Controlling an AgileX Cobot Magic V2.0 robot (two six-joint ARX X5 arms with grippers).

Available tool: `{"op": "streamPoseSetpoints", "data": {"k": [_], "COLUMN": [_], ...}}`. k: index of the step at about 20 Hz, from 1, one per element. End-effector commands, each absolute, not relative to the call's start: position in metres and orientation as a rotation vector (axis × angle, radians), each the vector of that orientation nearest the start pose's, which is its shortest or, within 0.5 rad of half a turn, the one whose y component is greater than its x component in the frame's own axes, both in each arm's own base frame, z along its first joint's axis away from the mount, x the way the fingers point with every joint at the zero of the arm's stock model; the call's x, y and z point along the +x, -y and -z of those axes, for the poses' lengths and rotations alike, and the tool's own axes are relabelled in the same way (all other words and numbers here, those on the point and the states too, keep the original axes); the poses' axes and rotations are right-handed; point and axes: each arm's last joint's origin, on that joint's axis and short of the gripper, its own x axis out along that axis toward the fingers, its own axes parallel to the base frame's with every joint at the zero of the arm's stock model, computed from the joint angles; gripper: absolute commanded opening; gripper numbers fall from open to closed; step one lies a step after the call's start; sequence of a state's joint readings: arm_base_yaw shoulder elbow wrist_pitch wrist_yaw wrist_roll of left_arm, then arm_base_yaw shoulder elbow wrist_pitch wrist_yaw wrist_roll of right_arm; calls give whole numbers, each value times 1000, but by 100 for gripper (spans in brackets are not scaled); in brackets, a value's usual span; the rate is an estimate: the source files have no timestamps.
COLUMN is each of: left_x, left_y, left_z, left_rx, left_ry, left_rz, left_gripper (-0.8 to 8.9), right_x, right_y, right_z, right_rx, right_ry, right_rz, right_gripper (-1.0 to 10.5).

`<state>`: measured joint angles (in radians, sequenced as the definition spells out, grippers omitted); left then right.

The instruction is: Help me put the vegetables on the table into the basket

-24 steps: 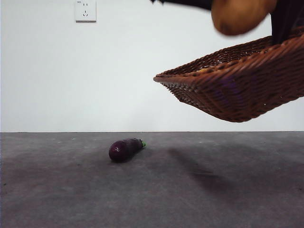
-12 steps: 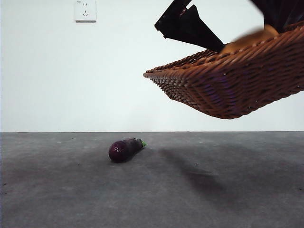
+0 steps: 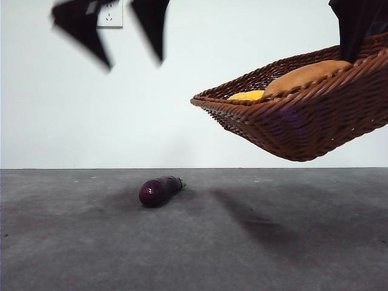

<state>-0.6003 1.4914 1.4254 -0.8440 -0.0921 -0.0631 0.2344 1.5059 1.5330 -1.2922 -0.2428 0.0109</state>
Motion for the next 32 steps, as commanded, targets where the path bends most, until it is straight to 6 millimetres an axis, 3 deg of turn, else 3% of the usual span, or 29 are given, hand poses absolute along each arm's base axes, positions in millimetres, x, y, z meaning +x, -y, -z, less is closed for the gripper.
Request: {"op": "streamPoseSetpoints", "data": {"k": [1, 5, 9, 14, 19, 22, 24, 28, 32], "left_x": [289, 328, 350, 365, 370, 370, 369, 367, 365], "left_y": [154, 140, 146, 162, 171, 175, 177, 181, 186], "left_z": [-305, -276, -252, -210, -182, -177, -173, -172, -173], "left_rx": [172, 27, 3, 25, 43, 55, 64, 98, 117], "left_ry": [-997, -1020, -1005, -1068, -1125, -1136, -1146, -1142, -1131], "left_rz": [460, 480, 476, 484, 482, 491, 495, 483, 525], "left_gripper": [562, 562, 562, 562, 560, 433, 426, 154, 21], "right_x": [267, 267, 266, 266, 266, 266, 267, 267, 267], "right_y": [-71, -71, -69, -54, -39, -37, -37, -37, -37], "right_z": [-341, -341, -340, -339, -339, -339, -339, -339, -339], "right_rx": [38, 56, 35, 60, 64, 65, 64, 64, 64], "right_ry": [-1287, -1292, -1304, -1335, -1354, -1350, -1346, -1343, -1344], "right_rz": [-402, -386, -359, -307, -286, -282, -283, -283, -283], "right_gripper": [-17, -17, -17, -17, -17, -17, -17, -17, -17]}}
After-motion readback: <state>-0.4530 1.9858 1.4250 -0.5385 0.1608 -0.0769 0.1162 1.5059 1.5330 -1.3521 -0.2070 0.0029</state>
